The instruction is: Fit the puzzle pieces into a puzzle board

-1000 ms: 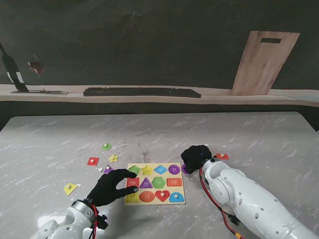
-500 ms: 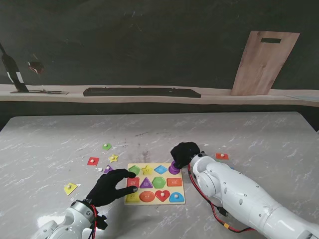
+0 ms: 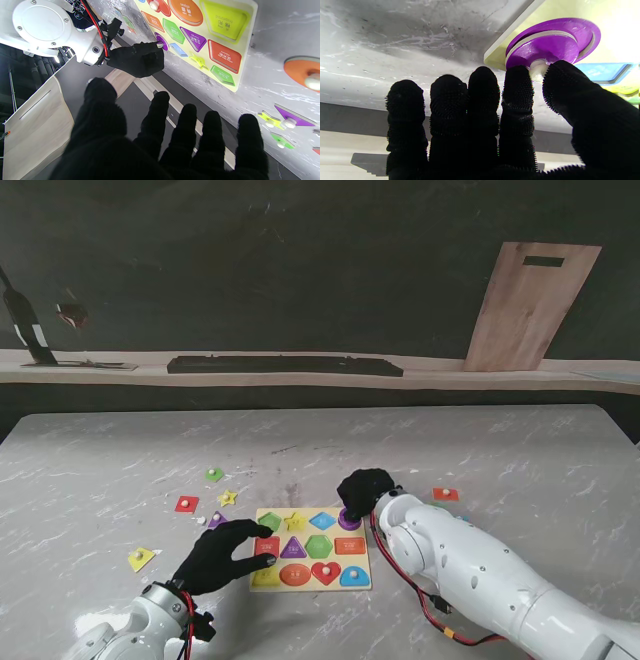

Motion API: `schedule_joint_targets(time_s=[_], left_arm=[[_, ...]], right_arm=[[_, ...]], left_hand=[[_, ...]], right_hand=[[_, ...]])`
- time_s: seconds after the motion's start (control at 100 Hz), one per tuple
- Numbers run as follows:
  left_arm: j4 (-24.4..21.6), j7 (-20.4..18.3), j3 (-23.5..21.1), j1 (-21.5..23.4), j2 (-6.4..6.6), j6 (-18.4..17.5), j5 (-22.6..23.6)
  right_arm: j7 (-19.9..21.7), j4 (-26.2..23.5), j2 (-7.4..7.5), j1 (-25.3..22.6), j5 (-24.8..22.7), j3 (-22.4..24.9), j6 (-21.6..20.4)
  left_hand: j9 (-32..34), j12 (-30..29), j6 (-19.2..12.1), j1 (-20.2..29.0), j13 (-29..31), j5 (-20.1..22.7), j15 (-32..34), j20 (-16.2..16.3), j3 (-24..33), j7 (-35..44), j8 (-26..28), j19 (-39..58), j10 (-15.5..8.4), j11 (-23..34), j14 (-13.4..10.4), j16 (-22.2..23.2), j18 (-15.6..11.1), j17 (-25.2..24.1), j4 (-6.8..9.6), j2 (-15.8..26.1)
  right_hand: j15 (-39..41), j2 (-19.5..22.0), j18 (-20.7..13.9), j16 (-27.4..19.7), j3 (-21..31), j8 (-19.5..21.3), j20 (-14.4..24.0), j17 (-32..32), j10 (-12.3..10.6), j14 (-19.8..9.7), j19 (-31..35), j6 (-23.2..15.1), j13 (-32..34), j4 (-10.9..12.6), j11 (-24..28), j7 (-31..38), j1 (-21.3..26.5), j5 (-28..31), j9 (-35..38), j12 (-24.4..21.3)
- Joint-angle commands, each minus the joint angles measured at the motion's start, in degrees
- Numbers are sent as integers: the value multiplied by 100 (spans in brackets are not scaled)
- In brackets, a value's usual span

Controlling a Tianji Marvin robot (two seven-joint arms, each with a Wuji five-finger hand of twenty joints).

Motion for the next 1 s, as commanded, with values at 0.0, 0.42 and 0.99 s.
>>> schedule_joint_targets(time_s=[0.0,0.42,0.99], left_arm=[[-16,-19,15,5,-6,5,-27],[20,-27,53,-37,-7,34,-52],[26,-24,51,-44,-9,43,-56]], right_arm=[[25,-44,7,-51,-43,-36,9],[83,-14,25,-71,-38,-57,75],[82,-134,107,-188,-218,16,67]], left_hand=[[5,-67,-119,-14,-175,127,-130,95,-224,-64,-40,-50,-7,-81,-199,-64,-333,-88,219,127],[6,-67,-116,-4,-173,132,-125,98,-225,-68,-40,-46,-19,-78,-206,-61,-331,-88,217,147],[5,-69,-129,-1,-177,131,-123,98,-228,-60,-40,-44,-25,-74,-215,-63,-343,-89,214,162]], right_hand=[[212,109,183,48,353,84,148,-46,310,-23,261,-364,77,477,181,281,226,52,39,10],[66,178,157,12,120,52,97,-298,215,43,169,-478,-171,235,68,221,281,-93,-131,-3],[54,142,170,17,127,63,94,-351,205,67,165,-497,-213,231,56,207,234,-98,-144,8]])
